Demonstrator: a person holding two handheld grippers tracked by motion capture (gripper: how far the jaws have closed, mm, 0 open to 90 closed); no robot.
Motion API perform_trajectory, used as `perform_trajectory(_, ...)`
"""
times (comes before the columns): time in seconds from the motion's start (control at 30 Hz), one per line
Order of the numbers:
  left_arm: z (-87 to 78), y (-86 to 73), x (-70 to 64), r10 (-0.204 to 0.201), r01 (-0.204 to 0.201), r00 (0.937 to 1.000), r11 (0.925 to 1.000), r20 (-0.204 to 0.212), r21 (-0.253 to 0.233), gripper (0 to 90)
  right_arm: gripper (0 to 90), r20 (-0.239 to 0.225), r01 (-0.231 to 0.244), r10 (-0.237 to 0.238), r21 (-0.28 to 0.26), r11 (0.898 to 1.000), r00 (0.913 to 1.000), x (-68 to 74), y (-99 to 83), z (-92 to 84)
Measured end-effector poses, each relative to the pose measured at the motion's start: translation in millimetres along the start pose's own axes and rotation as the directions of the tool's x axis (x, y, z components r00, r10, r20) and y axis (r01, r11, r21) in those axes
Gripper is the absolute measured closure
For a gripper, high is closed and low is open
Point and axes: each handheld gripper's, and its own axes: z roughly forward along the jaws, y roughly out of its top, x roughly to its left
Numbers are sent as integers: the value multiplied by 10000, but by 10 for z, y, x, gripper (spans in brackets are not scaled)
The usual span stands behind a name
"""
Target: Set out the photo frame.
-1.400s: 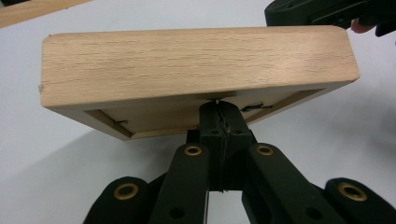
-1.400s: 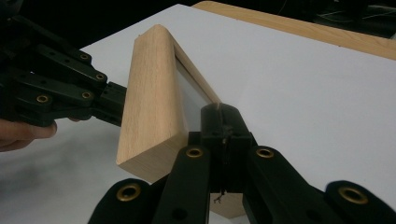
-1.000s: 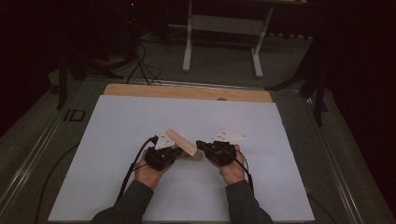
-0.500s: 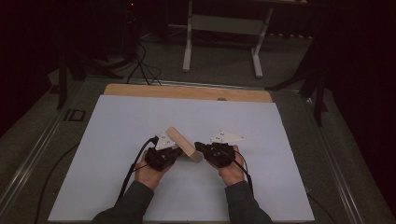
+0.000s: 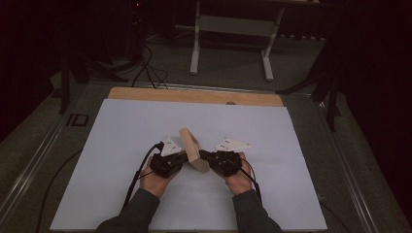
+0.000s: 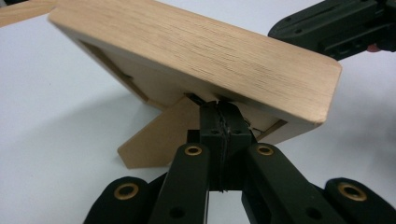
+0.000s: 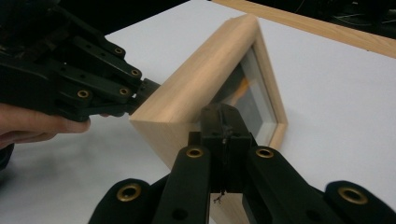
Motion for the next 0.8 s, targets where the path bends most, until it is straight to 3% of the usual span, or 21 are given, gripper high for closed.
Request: perform_trajectory(0.8,-7,-3,73,-251,250,9996,9996,-129,-101,893,896,-228,218,-217,61,9997,9995,97,16,43)
